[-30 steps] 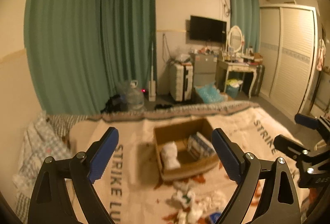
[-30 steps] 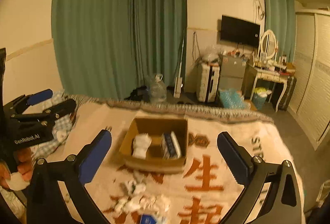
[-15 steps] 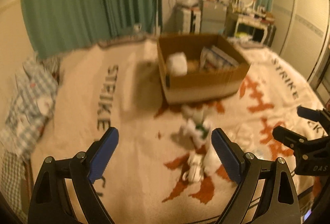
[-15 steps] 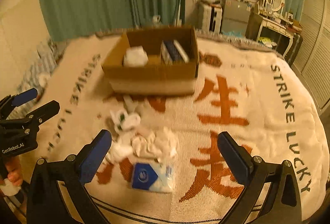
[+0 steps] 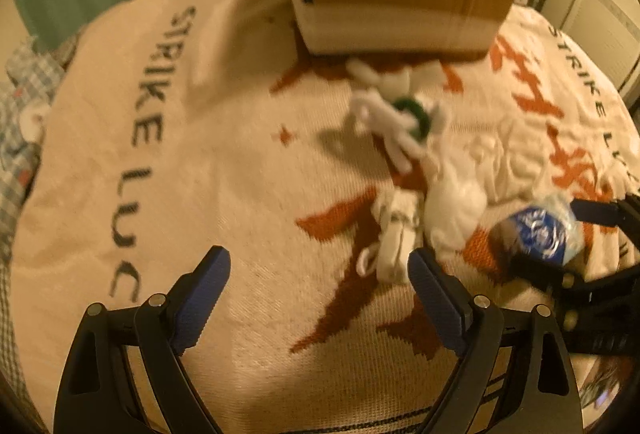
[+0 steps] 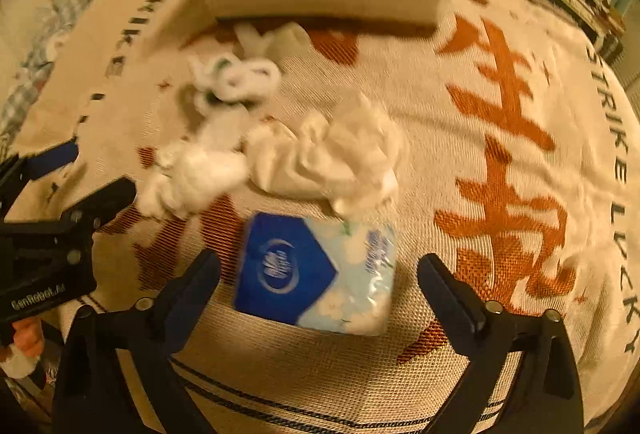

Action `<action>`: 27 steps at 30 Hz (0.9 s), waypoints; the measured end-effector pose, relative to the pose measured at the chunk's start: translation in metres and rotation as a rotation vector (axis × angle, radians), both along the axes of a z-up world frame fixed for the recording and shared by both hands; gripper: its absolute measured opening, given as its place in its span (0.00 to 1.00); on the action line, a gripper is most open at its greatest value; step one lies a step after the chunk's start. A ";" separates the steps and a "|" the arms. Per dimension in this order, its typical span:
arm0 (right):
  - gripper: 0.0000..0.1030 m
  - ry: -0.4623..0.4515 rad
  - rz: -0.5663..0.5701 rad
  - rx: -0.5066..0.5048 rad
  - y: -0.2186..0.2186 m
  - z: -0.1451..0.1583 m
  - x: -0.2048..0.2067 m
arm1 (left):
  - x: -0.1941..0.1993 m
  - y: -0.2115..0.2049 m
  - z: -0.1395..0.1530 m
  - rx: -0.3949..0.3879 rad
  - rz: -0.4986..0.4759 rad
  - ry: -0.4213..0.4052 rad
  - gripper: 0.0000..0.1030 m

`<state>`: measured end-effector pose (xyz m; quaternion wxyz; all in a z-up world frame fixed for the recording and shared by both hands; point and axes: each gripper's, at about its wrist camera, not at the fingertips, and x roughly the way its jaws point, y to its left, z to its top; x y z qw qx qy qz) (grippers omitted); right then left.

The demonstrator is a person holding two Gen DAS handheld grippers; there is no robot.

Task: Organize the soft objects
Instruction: 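Grasp the white cloth bundle with the left gripper while the right grasps the blue tissue pack, then lift both held items over the cardboard box and open both grippers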

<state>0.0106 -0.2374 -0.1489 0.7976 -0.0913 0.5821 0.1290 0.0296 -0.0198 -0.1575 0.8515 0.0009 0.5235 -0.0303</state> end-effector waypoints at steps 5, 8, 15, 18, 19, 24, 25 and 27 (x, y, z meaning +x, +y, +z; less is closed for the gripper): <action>0.70 0.035 -0.049 0.049 -0.013 0.002 0.009 | -0.002 -0.008 -0.012 -0.034 -0.025 0.041 0.80; 0.70 0.003 -0.070 0.078 -0.020 0.016 0.016 | -0.002 -0.013 -0.012 -0.052 -0.042 0.039 0.78; 0.70 -0.030 -0.080 0.086 -0.025 0.029 0.022 | 0.018 -0.017 -0.017 -0.047 -0.076 0.011 0.51; 0.70 -0.020 -0.077 0.082 -0.025 0.026 0.023 | 0.017 -0.016 -0.021 -0.050 -0.101 0.024 0.38; 0.70 -0.019 -0.076 0.080 -0.025 0.026 0.023 | 0.016 -0.016 -0.021 -0.048 -0.111 0.022 0.35; 0.70 -0.038 -0.079 0.086 -0.023 0.030 0.025 | 0.007 -0.011 -0.018 -0.047 -0.138 0.028 0.32; 0.70 -0.048 -0.080 0.087 -0.022 0.033 0.025 | 0.005 -0.008 -0.017 -0.052 -0.133 0.033 0.32; 0.70 -0.067 -0.086 0.094 -0.022 0.040 0.024 | 0.001 -0.003 -0.013 -0.055 -0.127 0.029 0.32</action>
